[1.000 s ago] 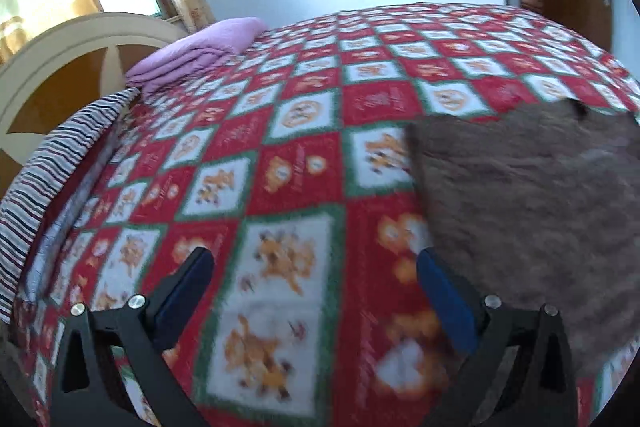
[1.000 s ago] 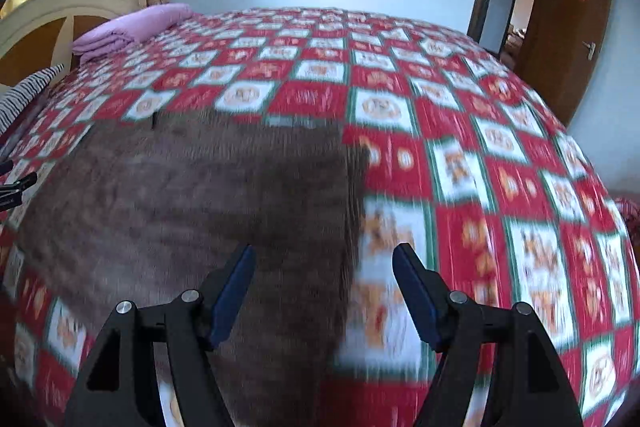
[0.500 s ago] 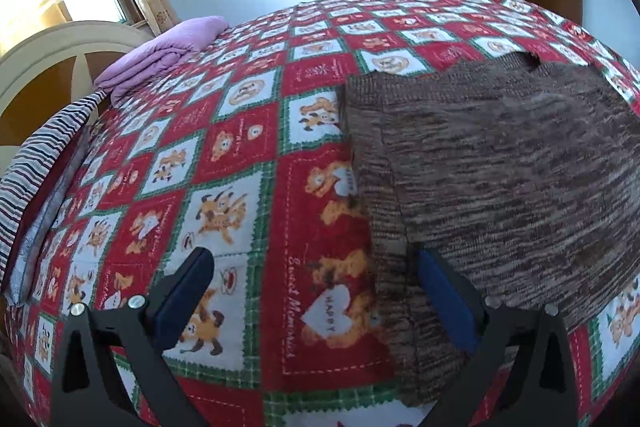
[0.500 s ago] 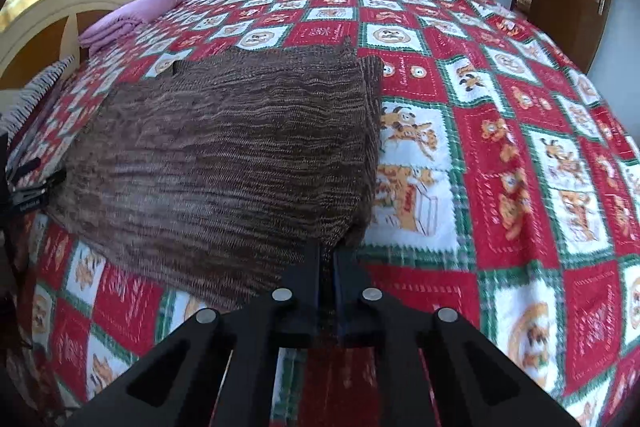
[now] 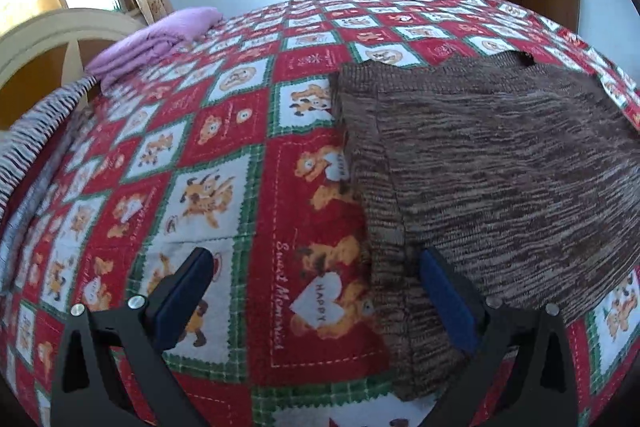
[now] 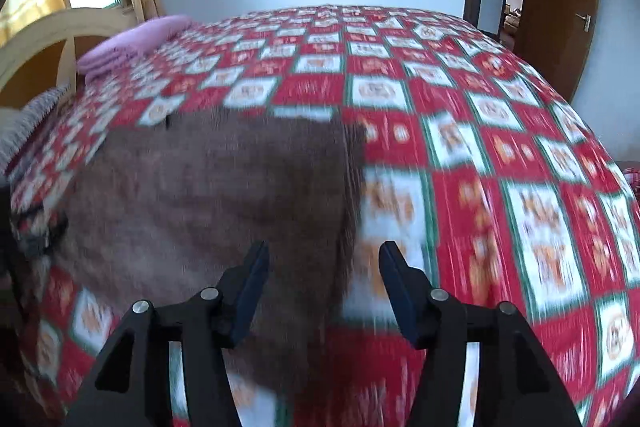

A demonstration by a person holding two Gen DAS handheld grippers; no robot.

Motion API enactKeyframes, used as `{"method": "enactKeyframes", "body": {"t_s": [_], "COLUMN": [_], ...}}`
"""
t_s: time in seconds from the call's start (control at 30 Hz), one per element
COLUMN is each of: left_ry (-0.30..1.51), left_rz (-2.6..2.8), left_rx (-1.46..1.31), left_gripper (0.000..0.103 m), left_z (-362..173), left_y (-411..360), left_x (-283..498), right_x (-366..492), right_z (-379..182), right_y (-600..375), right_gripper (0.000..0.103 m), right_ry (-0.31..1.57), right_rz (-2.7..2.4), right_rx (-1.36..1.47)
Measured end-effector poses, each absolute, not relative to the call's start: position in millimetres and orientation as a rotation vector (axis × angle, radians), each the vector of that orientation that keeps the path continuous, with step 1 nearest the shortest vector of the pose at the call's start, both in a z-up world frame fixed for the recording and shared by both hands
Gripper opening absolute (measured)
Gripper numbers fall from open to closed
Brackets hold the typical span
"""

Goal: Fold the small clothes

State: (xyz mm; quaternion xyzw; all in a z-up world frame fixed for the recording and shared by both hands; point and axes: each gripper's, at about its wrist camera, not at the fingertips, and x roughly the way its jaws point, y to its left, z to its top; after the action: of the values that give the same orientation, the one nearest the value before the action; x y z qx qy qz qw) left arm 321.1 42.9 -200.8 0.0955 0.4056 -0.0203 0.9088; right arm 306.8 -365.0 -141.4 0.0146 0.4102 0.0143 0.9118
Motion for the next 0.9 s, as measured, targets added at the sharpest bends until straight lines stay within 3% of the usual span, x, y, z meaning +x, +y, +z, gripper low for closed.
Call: {"method": "enactKeyframes", "body": {"t_s": [0.13,0.2,0.23,0.27,0.5,0.57,0.63,0.77,0.9], "left_ry": [0.851,0.847,0.843,0.834,0.798,0.81,0.824,0.87,0.886], "left_rz": [-0.056,-0.049,-0.043,-0.035,0.0,0.005,0.006,-0.003,-0.017], "left_rx": [0.156,0.169,0.179,0.194,0.245,0.246,0.234,0.199,0.209], "left_gripper": [0.103,0.103,0.103,0.103,0.103,0.103,0.103,0.103,0.103], "left_z": [-203,-203,-203,-203,-200,-201,-201,-204,-206], "left_y": [46,44,42,40,35,36,38,45,48], "left_x": [323,322,321,320,314,313,313,309,298], "right_x": [370,393,404,409,376,354,333,298,253], "right_z": [-154,-170,-181,-190,-170,-156,-153,-190,-201], "right_y": [-359,-361,-360,-361,-343,-314,-279,-224,-209], "right_gripper": [0.057,0.042,0.019,0.017,0.017,0.026,0.027,0.027,0.027], "right_ry": [0.881,0.926,0.978,0.99,0.939,0.909,0.904,1.014,0.925], "right_rz": [-0.015,-0.048,-0.057,-0.077,-0.183,-0.075,0.034,0.122,0.07], "right_rx": [0.006,0.001,-0.019,-0.024,-0.109,-0.102,-0.11,-0.156,-0.273]}}
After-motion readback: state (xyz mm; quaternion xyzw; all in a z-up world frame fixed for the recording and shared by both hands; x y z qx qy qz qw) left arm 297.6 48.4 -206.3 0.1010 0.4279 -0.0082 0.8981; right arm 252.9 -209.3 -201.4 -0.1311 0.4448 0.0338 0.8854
